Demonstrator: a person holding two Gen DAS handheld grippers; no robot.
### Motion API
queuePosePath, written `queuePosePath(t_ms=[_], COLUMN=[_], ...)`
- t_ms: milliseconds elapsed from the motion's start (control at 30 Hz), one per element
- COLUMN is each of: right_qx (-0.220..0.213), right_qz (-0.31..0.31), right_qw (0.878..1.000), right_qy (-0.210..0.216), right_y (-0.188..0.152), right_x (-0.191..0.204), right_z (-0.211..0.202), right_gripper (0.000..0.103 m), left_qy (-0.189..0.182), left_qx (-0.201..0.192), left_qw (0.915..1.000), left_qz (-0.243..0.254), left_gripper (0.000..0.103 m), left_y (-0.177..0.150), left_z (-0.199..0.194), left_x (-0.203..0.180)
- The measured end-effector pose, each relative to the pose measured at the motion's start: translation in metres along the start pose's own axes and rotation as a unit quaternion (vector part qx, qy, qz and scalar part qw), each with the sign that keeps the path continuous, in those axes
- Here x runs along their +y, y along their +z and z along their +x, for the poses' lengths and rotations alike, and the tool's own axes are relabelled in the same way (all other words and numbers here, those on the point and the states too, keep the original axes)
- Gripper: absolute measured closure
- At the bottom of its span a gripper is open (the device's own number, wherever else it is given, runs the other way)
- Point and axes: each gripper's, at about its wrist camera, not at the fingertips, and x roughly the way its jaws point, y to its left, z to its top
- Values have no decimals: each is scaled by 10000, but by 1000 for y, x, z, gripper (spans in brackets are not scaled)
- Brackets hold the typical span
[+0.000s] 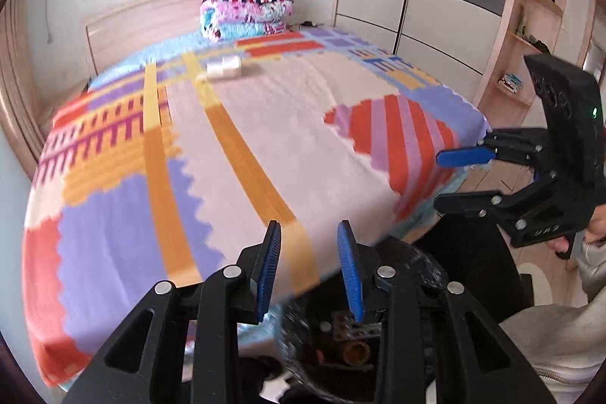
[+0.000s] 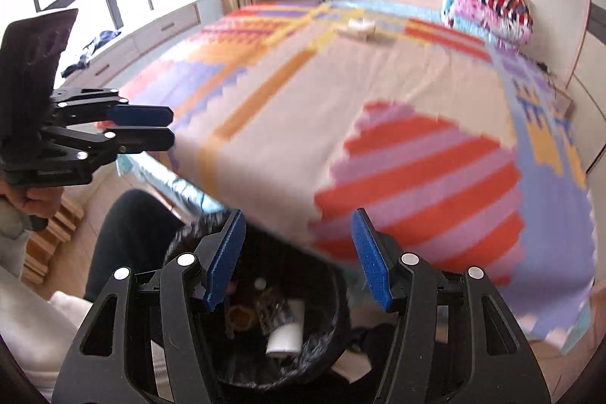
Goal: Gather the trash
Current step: 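Raise both open grippers from the bin toward the white plastic box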
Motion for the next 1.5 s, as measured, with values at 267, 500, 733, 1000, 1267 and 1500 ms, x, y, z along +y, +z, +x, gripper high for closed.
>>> queuePosePath(t_ms=[267,500,733,1000,1267,1500], right_qx=[-185,-353,-547,-555,-442,-181], right_qz=[-89,-102,46,309,476,578], right_qw=[9998,9993,9985,9980,9979,9981], right_qy=[-4,-5,-37,-71,-72,-54], right_y=[32,61,101,150,191,212], right_x=[-8,-13,-31,-61,-81,-97], right_z=[7,11,23,56,96,138], right_gripper=[45,45,45,45,45,46], left_qy=[94,74,155,210,104,258], left_qx=[-133,-319,-498,-349,-76,138], left_qw=[9996,9991,9975,9940,9941,9917], left_qz=[250,269,470,1018,1081,1248], left_gripper=[73,73,44,44,44,44], left_y=[32,59,91,124,145,155], left_z=[4,7,22,63,114,159], left_x=[24,49,77,107,145,165])
